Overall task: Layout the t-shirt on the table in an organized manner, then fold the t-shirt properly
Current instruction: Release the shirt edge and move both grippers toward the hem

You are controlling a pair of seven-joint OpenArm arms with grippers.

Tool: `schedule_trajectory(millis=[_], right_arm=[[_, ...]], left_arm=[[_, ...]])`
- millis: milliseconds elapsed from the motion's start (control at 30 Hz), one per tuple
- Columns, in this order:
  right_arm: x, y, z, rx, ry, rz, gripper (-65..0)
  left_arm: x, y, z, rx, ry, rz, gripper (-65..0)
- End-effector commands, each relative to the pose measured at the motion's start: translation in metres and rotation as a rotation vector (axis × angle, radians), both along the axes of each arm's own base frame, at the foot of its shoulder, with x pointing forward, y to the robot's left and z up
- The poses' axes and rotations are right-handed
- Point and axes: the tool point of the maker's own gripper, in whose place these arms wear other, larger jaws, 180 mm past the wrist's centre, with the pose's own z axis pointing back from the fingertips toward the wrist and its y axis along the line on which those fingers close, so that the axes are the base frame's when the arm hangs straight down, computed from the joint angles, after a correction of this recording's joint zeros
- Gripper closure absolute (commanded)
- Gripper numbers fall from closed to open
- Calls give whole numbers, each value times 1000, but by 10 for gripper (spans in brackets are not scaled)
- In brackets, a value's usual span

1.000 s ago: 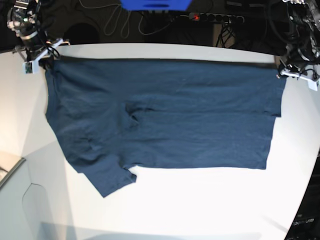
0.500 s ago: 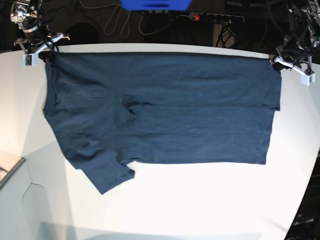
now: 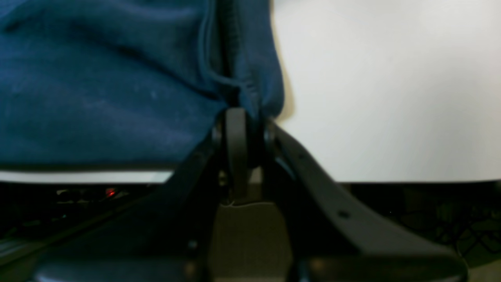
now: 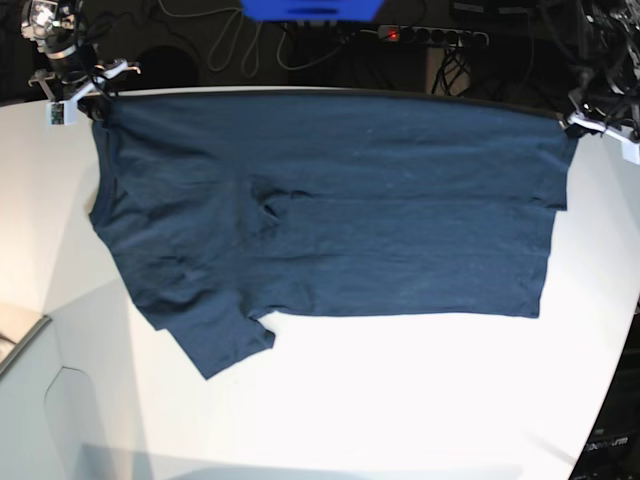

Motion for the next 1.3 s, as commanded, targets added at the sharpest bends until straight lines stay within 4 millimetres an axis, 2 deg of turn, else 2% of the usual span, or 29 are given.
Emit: schedule_trajectory(millis=[0,233,333,400,500,567,600,733,900,1033,1200,1267], right_arm=[[2,-5,5,-13,-16,3,0],[-2,-1,4,-7,0,22,0],[-1,10,5,36,-4,76,-75],[-1,11,6,40,-5,83,-151],[-1,10,7,43,-16,77,-252],[1,3,10,32,-27,61,-287],[1,-1,12,29,-35,39,-298],[12,-17,29,2,-101,-33,-305],[21,-22,50,-26,-163,-54,-306],[22,-22,51,-29,-167,-52,-306],[17,-21,48,-28,-154,-53,-306],[17,-21,49,-27,-155,-53,-307]], left_arm=[[7,9,11,27,-36,2,-1],[14,10,14,29,-46,-1,-6],[14,12,16,33,-55,4,-23],[14,12,17,35,-59,4,-80],[15,12,18,38,-61,3,-218],[16,12,18,39,-62,3,-277],[16,12,18,38,-63,3,-285],[16,12,19,36,-65,4,-279],[17,13,20,39,-69,5,-280],[29,16,31,57,-105,3,-281],[35,27,53,97,-157,24,-282],[44,28,62,113,-186,21,-293]])
